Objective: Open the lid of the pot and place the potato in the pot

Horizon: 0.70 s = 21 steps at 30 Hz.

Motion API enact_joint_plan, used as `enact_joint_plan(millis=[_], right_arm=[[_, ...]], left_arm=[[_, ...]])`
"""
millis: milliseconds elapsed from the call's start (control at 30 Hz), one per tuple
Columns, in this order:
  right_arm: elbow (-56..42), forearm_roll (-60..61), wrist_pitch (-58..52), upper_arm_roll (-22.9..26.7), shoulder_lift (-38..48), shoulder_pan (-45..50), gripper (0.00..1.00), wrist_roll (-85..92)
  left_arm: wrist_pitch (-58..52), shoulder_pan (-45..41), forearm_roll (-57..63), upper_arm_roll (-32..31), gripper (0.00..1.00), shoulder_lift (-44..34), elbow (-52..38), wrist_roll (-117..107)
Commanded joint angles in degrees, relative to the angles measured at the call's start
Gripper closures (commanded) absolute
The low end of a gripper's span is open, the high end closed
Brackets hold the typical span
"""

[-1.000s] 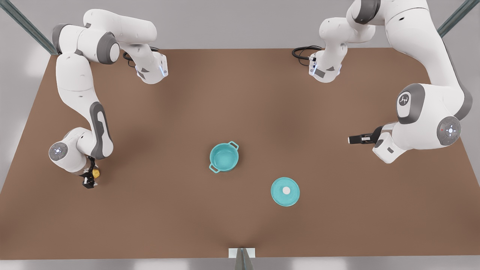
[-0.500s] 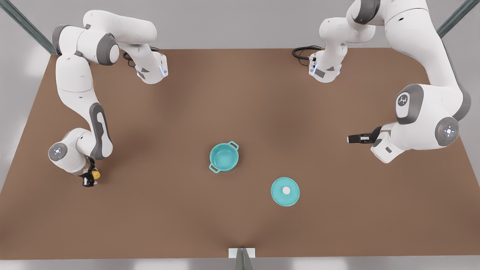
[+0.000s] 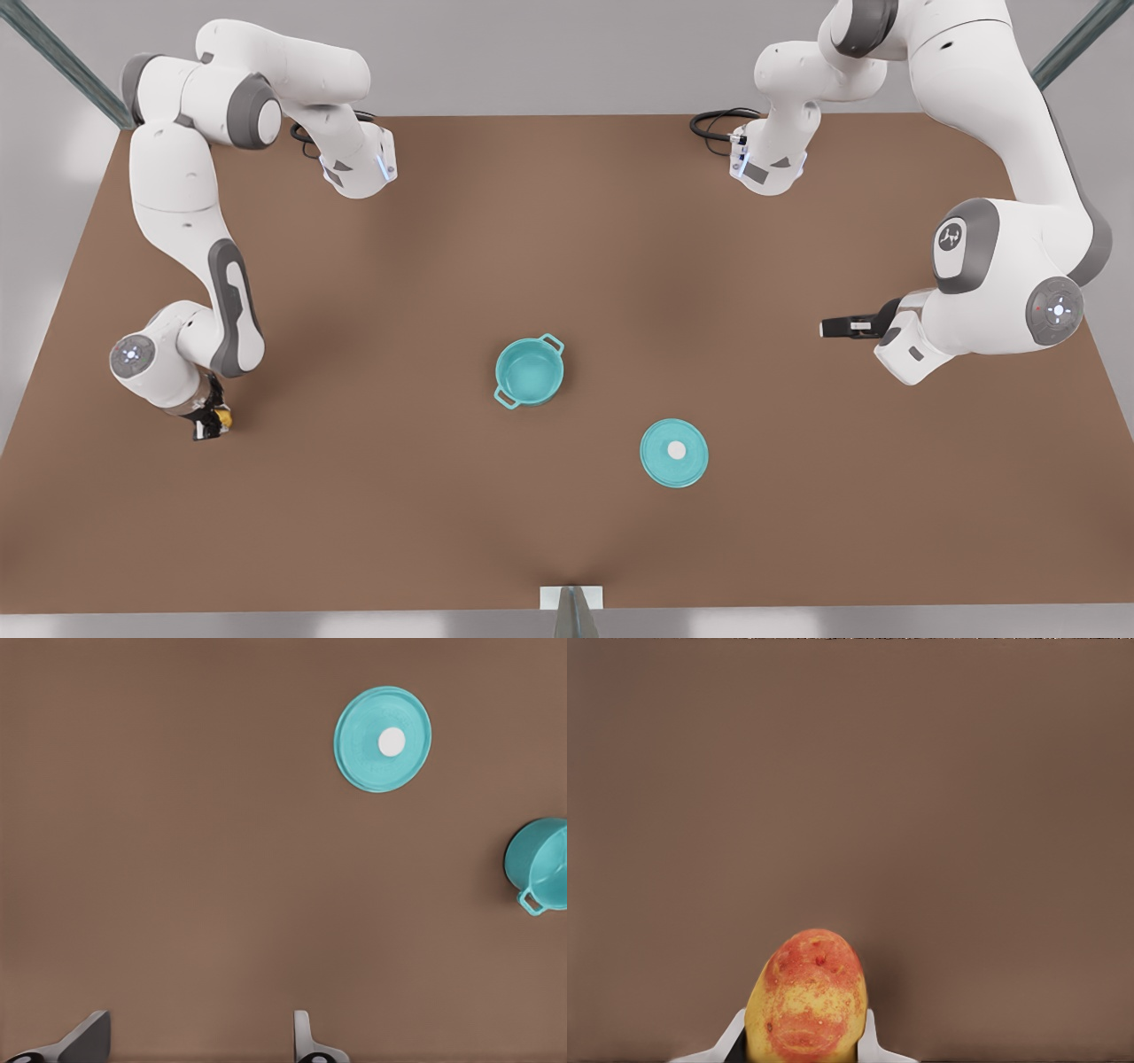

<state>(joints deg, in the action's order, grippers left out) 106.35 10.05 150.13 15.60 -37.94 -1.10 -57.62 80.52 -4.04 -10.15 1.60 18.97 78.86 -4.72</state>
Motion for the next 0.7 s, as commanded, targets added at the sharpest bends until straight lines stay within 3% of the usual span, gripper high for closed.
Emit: enact_joint_plan(millis=[0,433,500,567,667], right_arm=[[0.2,0.1,-0.7,0.0,1.0,0.3,0.52,-0.5],[0.6,4.7,-13.1,-0.2,12.5,17.5,0.53,-2.4],[0.6,6.9,-14.7,3.1,13.2,23.6,0.53,-4.1],[0.6,11.7,-15.5,11.1,13.2,33.8,0.53,-4.1],[0.6,13.8,-17.2,13.3,14.0,40.2,0.53,-4.4]], left_arm=[[-0.1,0.0,0.0,0.0,0.0,-0.1,0.0,0.7],[-2.0,-0.2,3.9,-0.1,0.0,-0.8,2.0,-2.9],[-3.4,-1.5,4.1,-0.1,0.0,-0.9,4.4,-5.2],[-1.9,-1.1,0.3,0.3,0.0,-0.9,4.4,-5.1],[-0.7,-1.1,-0.2,0.3,0.0,-0.5,4.4,-5.3]])
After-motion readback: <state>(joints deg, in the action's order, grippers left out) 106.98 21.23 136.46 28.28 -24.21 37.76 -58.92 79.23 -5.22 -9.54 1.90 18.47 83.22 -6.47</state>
